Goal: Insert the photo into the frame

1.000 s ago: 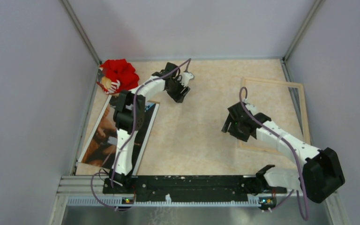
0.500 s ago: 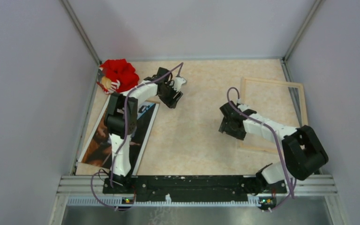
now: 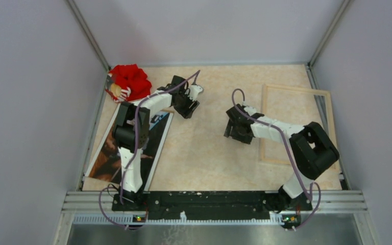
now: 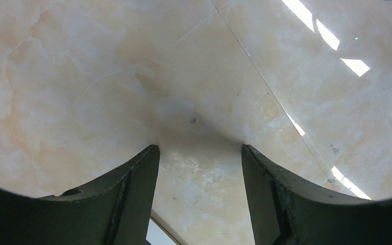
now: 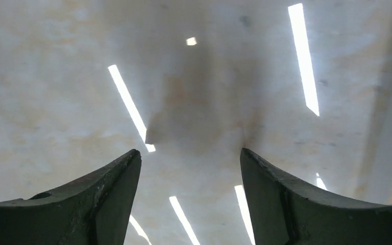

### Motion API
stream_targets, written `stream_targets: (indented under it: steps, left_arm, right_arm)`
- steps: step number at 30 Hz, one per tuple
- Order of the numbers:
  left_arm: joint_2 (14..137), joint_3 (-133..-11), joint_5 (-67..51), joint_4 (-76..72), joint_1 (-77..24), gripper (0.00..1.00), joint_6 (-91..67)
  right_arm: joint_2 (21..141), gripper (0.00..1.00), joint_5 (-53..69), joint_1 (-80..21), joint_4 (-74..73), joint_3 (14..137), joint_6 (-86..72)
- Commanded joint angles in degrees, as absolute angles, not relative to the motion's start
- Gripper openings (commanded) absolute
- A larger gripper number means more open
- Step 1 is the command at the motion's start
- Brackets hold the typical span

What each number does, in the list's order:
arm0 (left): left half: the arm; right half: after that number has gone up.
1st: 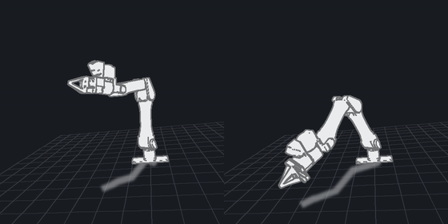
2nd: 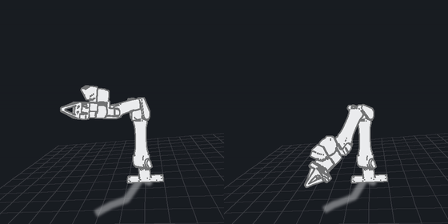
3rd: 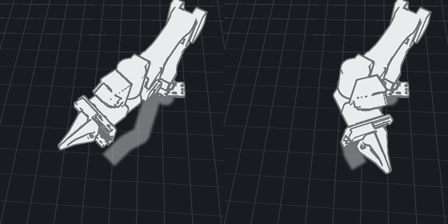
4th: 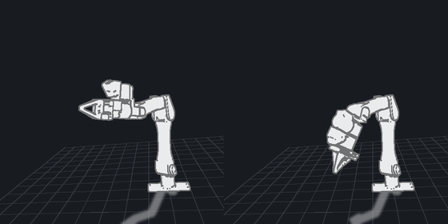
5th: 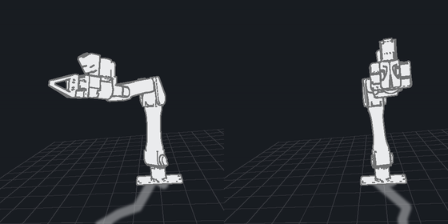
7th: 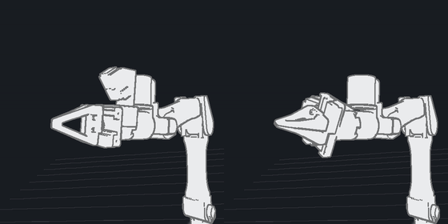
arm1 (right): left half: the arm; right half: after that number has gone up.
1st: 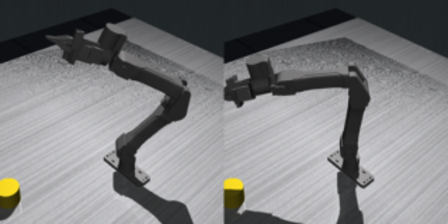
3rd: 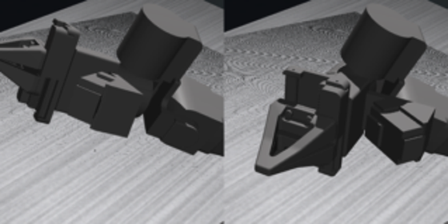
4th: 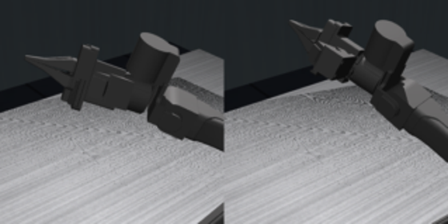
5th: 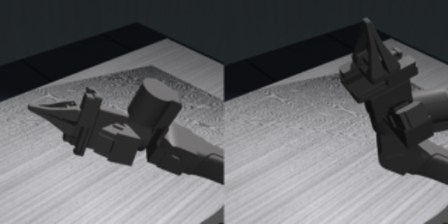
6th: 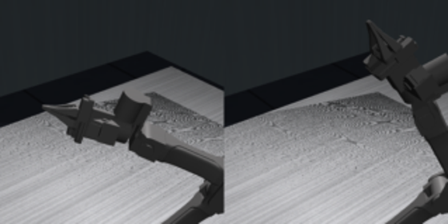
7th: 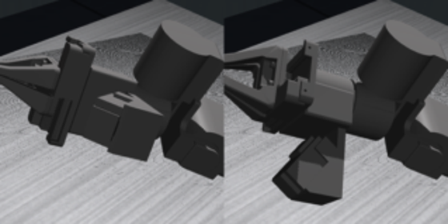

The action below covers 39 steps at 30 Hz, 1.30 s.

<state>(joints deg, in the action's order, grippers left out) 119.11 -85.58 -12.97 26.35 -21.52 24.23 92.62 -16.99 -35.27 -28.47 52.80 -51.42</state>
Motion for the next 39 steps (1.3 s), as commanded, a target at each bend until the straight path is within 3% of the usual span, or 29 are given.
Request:
stream_targets:
  steps: [1, 6, 16, 28, 39]
  left_arm:
    - [122.3, -81.3, -8.1, 32.4, -21.1, 0.67, 22.9]
    - [122.0, -81.0, -8.1, 32.4, -21.0, 0.67, 22.9]
    - [120.6, -81.5, -8.5, 33.2, -20.9, 0.67, 22.7]
    - [119.5, -83.2, -9.7, 34.7, -20.8, 0.67, 22.4]
    - [120.0, -81.4, -7.3, 33.5, -20.7, 0.67, 22.6]
  right_arm:
    - [94.8, 0.72, -9.7, -36.7, -23.3, 56.9, -50.6]
    - [89.8, 0.73, -19.2, -34.9, -32.9, 60.2, -47.0]
    - [88.5, 0.73, -25.2, -31.0, -36.7, 51.6, -48.6]
    - [87.2, 0.75, -25.0, -29.6, -33.6, 44.0, -51.7]
    - [83.7, 0.75, -12.2, -29.6, -19.4, 36.4, -56.9]
